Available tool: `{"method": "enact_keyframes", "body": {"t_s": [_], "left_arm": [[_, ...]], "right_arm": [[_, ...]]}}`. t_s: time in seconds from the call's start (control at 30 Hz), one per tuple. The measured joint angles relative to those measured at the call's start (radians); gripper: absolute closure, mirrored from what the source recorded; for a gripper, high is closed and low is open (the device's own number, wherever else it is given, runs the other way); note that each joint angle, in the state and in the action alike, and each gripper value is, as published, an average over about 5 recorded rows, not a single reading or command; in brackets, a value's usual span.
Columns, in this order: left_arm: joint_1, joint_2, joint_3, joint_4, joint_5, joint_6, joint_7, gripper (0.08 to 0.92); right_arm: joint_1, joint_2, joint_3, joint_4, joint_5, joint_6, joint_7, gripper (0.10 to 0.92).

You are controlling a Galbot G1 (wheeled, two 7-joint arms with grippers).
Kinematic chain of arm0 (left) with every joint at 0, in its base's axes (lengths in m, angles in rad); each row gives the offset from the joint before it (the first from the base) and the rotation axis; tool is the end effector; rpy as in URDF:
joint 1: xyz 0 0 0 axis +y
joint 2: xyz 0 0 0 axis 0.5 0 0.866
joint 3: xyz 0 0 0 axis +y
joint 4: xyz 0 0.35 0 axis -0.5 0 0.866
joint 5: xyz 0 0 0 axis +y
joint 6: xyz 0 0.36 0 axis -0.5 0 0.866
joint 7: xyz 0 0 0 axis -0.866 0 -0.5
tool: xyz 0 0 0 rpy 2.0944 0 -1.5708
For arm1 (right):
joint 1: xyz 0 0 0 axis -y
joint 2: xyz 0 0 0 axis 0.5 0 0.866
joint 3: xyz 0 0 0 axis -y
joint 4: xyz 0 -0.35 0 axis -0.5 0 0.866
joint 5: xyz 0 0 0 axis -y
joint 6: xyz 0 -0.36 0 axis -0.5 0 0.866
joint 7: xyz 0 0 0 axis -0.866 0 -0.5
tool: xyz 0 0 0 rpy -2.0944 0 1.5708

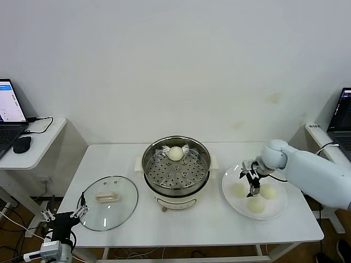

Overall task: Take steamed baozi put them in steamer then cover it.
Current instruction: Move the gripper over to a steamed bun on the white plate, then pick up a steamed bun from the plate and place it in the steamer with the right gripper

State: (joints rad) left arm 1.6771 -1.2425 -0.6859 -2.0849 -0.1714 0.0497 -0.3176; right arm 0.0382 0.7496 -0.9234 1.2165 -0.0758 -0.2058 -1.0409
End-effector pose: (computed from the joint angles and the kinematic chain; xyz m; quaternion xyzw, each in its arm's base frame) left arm 0.1631 0.1037 -0.3013 0.1425 -0.9827 -0.1058 0.0540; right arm 0.5226 -0.1193 -0.2285 0.5180 -0.5205 0.5542 0.3920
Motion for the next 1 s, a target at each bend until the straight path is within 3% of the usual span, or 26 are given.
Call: {"method": "enact_keyframes", "body": {"t_s": [0.5,0.83,1.0], "left_arm": [[0.004,-0.007,0.0,-0.002,0.005,-0.002,-0.002,0.177],[0.002,-0.008,-0.001,-0.002,0.005,-0.002,-0.002,0.177],[-0.001,-0.001,-0.001,-0.002,0.003,-0.002,-0.002,0.177]], "right_arm": [[-0.043,0.048,0.042,-0.05,-0.051,0.006,0.017,0.337],[-0.026,0.042,0.051,-0.044,-0.049,0.002,0.01,0.529],[0.015,0.019,0.038,-0.014,-0.02,-0.013,0.001,0.525]]}}
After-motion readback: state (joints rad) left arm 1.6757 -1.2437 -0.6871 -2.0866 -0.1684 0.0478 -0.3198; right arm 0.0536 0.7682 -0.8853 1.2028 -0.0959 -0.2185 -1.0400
